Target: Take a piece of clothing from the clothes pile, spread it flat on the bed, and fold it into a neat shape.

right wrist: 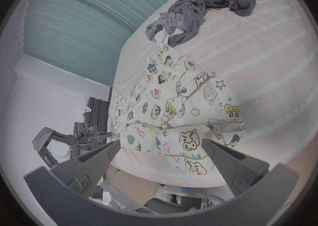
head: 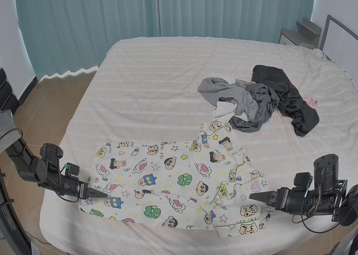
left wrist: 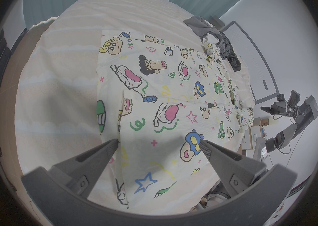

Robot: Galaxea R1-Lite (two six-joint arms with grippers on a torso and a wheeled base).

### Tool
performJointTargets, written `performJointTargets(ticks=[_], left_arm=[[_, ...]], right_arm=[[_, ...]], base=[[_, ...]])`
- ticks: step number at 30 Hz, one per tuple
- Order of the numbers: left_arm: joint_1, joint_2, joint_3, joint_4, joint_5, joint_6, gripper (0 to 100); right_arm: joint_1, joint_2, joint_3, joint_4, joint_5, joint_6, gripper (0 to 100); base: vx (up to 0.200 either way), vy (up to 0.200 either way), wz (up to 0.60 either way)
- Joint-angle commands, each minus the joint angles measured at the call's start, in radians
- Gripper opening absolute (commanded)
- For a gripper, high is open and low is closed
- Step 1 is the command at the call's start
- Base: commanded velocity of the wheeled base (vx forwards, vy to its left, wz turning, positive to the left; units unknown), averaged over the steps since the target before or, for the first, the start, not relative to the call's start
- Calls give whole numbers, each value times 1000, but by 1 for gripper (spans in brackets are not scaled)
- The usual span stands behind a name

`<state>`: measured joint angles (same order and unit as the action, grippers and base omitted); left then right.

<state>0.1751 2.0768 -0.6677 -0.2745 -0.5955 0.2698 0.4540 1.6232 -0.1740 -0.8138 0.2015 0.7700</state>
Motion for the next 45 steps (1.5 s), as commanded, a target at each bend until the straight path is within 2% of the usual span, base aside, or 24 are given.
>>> performJointTargets(ticks=[1, 4, 5, 24, 30, 45], left_arm=[[1, 0, 8, 0, 0, 0, 100], [1, 0, 10, 0, 0, -1, 100], [1, 0, 10, 0, 0, -1, 0], [41, -57, 62, 17, 26, 2, 0], [41, -107, 62, 130, 34, 6, 0], [46, -100, 83, 143, 37, 12, 0]], right_arm=[[0, 9, -1, -4, 1, 0, 100], [0, 10, 1, -19, -1, 0, 100], [2, 10, 2, -21, -1, 2, 100], [8, 15, 2, -21, -1, 0, 100], [8, 15, 4, -21, -1, 0, 100], [8, 15, 4, -21, -1, 0, 100]], base=[[0, 0, 0], [0, 0, 0], [0, 0, 0], [0, 0, 0], [0, 0, 0], [0, 0, 0]])
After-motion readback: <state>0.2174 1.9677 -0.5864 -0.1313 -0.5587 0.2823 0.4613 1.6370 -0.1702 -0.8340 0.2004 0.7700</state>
